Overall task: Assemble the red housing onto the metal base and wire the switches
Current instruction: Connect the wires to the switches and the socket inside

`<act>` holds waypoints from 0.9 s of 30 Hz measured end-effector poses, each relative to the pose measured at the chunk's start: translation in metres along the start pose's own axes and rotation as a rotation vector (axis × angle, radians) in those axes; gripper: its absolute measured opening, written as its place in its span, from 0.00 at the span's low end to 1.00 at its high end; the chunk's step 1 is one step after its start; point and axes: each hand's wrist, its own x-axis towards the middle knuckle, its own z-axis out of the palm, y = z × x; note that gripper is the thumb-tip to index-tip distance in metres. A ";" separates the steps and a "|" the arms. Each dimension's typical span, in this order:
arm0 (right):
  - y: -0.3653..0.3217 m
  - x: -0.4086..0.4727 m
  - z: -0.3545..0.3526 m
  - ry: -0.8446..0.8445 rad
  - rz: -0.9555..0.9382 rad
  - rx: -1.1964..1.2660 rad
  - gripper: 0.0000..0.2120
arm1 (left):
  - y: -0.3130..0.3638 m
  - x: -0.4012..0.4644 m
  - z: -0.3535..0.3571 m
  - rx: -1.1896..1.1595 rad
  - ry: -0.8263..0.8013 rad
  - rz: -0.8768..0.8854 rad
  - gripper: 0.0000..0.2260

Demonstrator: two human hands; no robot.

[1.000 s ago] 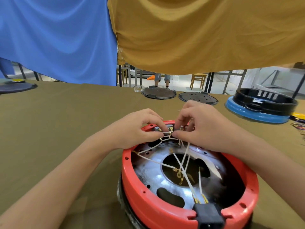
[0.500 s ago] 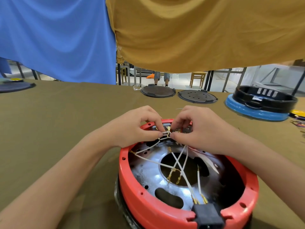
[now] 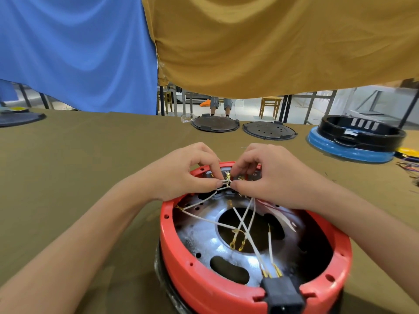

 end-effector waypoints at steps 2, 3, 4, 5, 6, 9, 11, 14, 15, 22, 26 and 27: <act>0.000 0.000 0.000 -0.007 -0.007 0.005 0.03 | 0.000 0.000 0.000 0.001 -0.002 -0.001 0.02; 0.000 0.000 0.000 -0.006 -0.010 0.002 0.03 | 0.000 -0.001 -0.001 0.002 -0.005 -0.003 0.02; 0.000 0.000 0.000 -0.003 -0.013 0.000 0.02 | 0.001 -0.001 -0.001 0.004 -0.008 -0.005 0.02; 0.000 0.000 0.000 0.000 -0.016 -0.001 0.02 | 0.001 -0.001 -0.001 0.006 -0.009 -0.007 0.02; 0.000 0.001 0.000 0.001 -0.017 0.001 0.02 | 0.001 -0.001 -0.001 0.009 -0.010 -0.008 0.02; 0.000 0.001 0.001 -0.002 -0.015 0.001 0.02 | 0.001 0.000 -0.001 0.022 -0.008 -0.005 0.02; -0.001 0.001 0.001 -0.002 -0.012 -0.001 0.02 | 0.001 -0.001 -0.001 0.021 -0.009 -0.006 0.02; -0.001 0.001 0.001 0.001 -0.003 -0.003 0.02 | 0.001 -0.001 -0.001 0.027 -0.004 -0.008 0.02; -0.001 0.001 0.001 0.006 0.001 -0.007 0.02 | 0.001 -0.001 -0.001 0.028 0.000 -0.009 0.02; -0.002 0.002 0.002 0.029 0.007 -0.054 0.02 | 0.001 -0.001 0.000 0.055 0.006 -0.025 0.02; 0.003 0.002 0.003 0.089 0.006 -0.158 0.17 | 0.004 -0.001 -0.002 0.095 0.027 -0.040 0.07; 0.004 0.003 0.003 0.072 0.021 -0.169 0.22 | 0.005 -0.001 -0.002 0.090 0.028 -0.051 0.11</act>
